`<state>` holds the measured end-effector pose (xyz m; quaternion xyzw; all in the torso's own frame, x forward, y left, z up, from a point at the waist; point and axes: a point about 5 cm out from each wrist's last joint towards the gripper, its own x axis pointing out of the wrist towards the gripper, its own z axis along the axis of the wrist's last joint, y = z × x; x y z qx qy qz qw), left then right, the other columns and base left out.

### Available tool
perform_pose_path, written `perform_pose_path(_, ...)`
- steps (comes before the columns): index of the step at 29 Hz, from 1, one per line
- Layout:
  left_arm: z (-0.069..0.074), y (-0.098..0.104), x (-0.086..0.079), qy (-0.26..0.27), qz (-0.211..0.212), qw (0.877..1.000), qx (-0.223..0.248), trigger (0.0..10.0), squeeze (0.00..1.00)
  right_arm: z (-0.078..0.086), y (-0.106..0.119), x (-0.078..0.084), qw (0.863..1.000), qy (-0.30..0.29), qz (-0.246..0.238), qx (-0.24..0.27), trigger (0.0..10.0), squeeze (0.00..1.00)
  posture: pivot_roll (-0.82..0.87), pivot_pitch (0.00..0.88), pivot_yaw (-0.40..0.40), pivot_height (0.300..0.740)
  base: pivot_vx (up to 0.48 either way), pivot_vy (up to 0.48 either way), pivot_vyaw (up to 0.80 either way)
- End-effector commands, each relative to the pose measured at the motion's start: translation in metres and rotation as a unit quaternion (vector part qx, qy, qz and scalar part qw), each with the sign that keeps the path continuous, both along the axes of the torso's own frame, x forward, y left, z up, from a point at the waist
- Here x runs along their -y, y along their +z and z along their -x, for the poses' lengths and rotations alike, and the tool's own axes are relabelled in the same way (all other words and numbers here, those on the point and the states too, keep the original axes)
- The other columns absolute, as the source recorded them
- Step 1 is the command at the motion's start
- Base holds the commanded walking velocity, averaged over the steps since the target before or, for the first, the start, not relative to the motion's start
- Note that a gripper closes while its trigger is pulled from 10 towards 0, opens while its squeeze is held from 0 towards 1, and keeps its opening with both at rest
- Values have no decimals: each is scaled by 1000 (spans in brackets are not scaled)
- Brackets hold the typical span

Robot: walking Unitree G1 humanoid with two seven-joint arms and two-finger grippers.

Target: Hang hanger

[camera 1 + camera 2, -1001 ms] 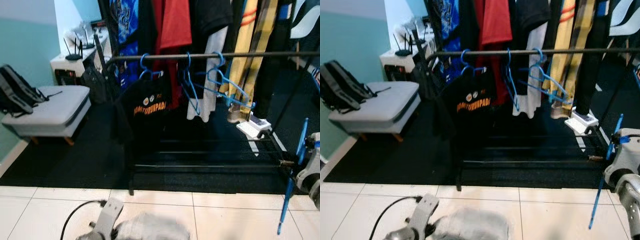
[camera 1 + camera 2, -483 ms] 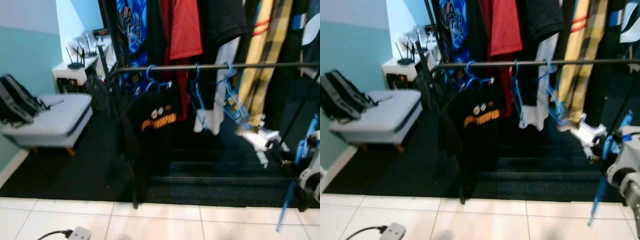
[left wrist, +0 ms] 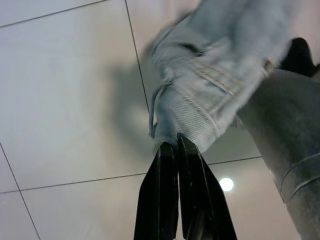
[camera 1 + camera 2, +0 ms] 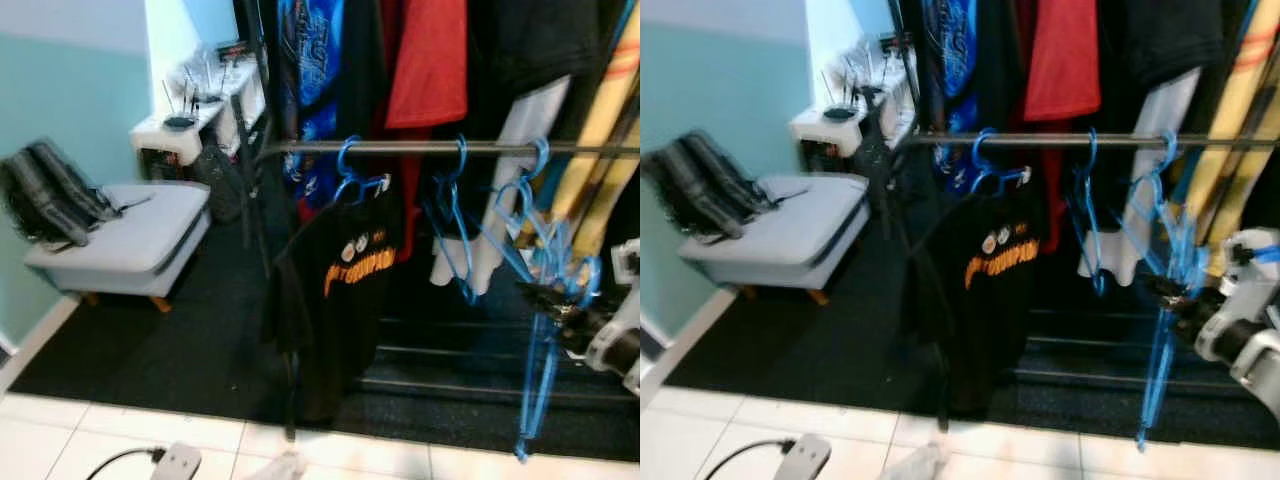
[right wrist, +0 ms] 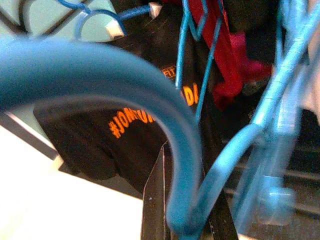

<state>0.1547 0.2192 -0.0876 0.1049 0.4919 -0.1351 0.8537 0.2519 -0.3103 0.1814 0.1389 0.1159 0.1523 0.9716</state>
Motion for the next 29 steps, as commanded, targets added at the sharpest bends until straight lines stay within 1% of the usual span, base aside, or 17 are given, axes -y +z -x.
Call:
perform_pose_path(1, -2, 2, -5, -1, -11, 1000, 3, 10000, 0, 3, 5, 3, 1000, 2, 6, 0, 10000, 0, -195, 0, 86, 740, 255, 0, 0)
perform_pose_path(2, -2, 1, -5, -1, -12, 1000, 1, 10000, 0, 4, 5, 2, 1000, 7, 13, -3, 10000, 0, -194, 0, 86, 740, 251, 0, 0)
perform_pose_path(5, -1, 1, -4, -1, -12, 1000, 0, 10000, 0, 5, 6, 3, 1000, 6, 12, -1, 10000, 0, -196, 0, 88, 740, 251, 0, 0)
perform_pose_path(9, -1, 1, -4, 9, -10, 1000, 0, 10000, 0, 6, 11, 3, 1000, 9, 3, 8, 10000, 0, -196, 0, 87, 740, 0, 0, 0)
perform_pose_path(11, -2, 1, -2, 20, 0, 1000, -3, 10000, 0, 6, 17, 2, 1000, 14, 0, 12, 10000, 0, -199, 0, 84, 740, 0, 0, 0)
perform_pose_path(14, -2, 1, -2, 23, 3, 1000, -5, 10000, 0, 6, 18, 2, 1000, 15, 0, 12, 10000, 0, -199, 0, 84, 740, 0, 0, 0)
perform_pose_path(22, -4, 0, 2, 29, 7, 1000, -8, 10000, 0, 2, 26, -4, 999, 29, 2, 15, 10000, 0, -196, 0, 78, 740, 0, -413, 0)
perform_pose_path(24, -3, 0, 2, 30, 8, 999, -9, 10000, 0, 1, 26, -4, 1000, 24, 6, 13, 10000, 0, -195, 0, 78, 740, 0, -446, 0)
perform_pose_path(25, -3, 0, 1, 32, 10, 999, -10, 10000, 0, -1, 27, -2, 1000, 16, 16, 11, 10000, 0, -194, 0, 75, 740, 0, -446, 0)
perform_pose_path(27, -3, 0, 1, 32, 10, 999, -10, 10000, 0, -1, 27, -2, 1000, 16, 16, 11, 10000, 0, -194, 0, 75, 740, 0, -446, 0)
perform_pose_path(29, -2, -1, 1, 35, 12, 999, -12, 10000, 0, -5, 31, 3, 999, -7, 35, 14, 10000, 0, -194, 0, 74, 740, 0, -442, 0)
